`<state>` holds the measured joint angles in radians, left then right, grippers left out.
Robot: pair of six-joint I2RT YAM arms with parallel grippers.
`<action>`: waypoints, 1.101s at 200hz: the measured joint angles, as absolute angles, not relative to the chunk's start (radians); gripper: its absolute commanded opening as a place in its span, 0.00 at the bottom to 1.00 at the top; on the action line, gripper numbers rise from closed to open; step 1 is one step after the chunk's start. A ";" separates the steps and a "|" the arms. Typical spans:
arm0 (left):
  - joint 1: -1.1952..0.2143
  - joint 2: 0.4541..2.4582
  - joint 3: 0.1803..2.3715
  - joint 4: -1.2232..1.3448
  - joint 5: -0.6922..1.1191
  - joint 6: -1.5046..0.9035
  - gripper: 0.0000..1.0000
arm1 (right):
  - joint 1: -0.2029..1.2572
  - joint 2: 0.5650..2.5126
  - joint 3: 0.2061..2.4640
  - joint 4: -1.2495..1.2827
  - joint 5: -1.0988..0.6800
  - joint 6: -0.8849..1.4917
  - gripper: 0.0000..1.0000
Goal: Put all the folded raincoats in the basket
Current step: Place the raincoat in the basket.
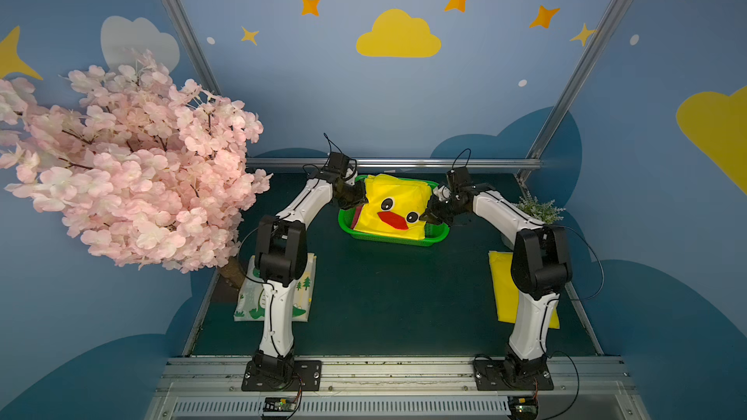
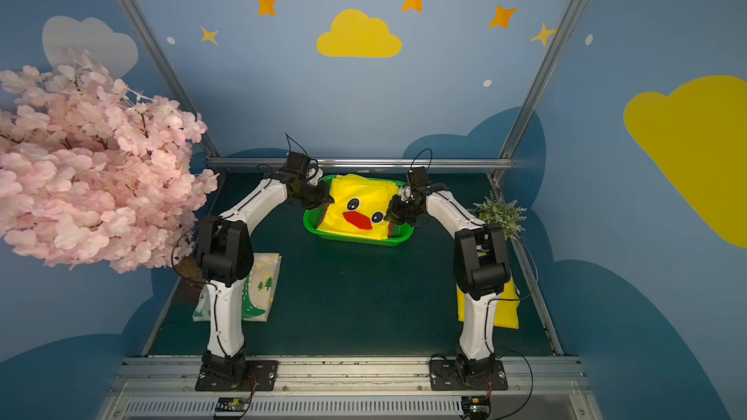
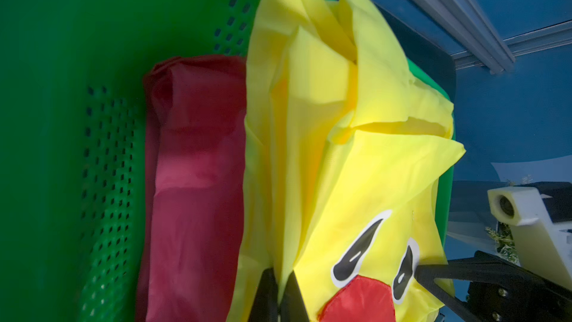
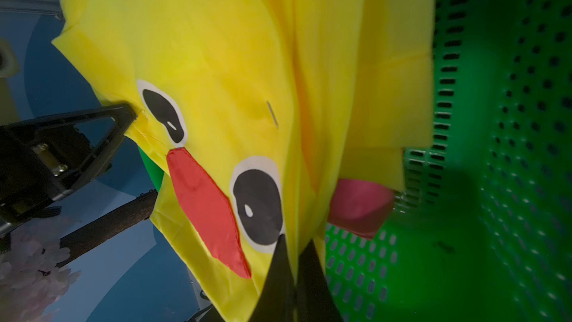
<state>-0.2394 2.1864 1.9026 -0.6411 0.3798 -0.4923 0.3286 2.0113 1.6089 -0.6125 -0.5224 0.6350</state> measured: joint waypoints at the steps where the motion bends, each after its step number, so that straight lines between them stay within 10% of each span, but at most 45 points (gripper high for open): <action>1: -0.239 2.188 1.903 -0.641 0.380 -0.492 0.03 | 0.329 2.012 1.609 -0.612 -0.522 0.635 0.00; 70: -0.229 2.260 1.955 -0.648 0.368 -0.479 0.05 | 0.322 2.107 1.723 -0.639 -0.524 0.623 0.01; 122: -0.227 2.250 1.941 -0.639 0.381 -0.468 0.61 | 0.322 2.116 1.748 -0.669 -0.524 0.596 0.52; 167: -0.230 2.126 1.874 -0.642 0.384 -0.452 0.81 | 0.324 2.046 1.731 -0.695 -0.513 0.574 0.61; 220: -0.272 2.029 1.881 -0.579 0.430 -0.453 0.82 | 0.365 1.975 1.774 -0.694 -0.519 0.572 0.62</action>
